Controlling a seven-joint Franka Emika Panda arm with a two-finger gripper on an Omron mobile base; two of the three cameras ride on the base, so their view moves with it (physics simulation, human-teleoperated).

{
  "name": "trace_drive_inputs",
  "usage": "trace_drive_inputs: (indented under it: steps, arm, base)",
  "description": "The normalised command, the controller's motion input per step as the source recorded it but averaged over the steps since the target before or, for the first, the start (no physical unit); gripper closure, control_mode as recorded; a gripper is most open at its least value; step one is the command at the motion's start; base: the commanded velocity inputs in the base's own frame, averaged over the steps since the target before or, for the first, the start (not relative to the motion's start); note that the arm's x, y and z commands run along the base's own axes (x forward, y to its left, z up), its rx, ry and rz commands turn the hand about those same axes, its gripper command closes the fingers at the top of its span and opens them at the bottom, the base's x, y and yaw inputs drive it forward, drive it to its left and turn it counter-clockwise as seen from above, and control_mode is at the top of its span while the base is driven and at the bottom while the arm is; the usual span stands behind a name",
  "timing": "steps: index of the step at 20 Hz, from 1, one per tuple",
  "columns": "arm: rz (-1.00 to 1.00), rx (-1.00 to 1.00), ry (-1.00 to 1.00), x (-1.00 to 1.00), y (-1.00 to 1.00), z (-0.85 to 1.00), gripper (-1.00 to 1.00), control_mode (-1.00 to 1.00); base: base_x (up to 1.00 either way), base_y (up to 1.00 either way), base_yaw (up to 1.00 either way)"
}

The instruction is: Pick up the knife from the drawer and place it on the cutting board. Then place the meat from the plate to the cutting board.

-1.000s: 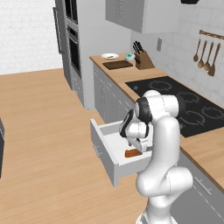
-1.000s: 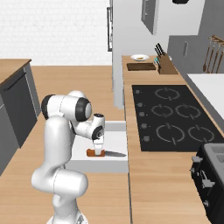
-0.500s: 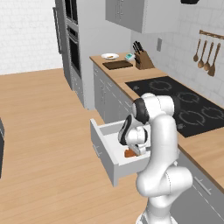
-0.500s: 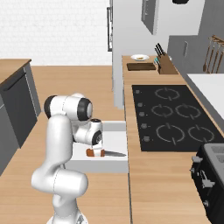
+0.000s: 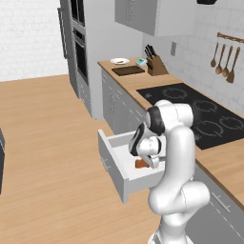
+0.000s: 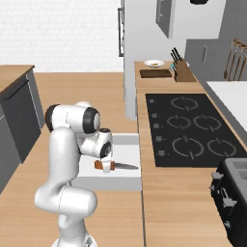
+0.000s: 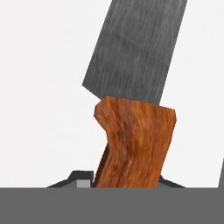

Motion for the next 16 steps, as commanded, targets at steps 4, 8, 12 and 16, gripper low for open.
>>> trace_drive_inputs:
  steps: [4,8,12,16]
  arm:
    - [0.00,0.03,-0.38,-0.18,0.14,0.98,1.00,-1.00]
    - [0.01,0.01,-0.36,-0.24,0.21,1.00,1.00,-1.00]
    - [0.00,0.00,-0.22,-0.49,0.33,1.00,1.00,-1.00]
    - [0.02,0.00,-0.24,-0.49,0.22,1.00,1.00,-1.00]
  base:
    - [0.00,0.00,0.00]
    - [0.00,0.00,0.00]
    - [0.00,0.00,0.00]
    - [0.00,0.00,0.00]
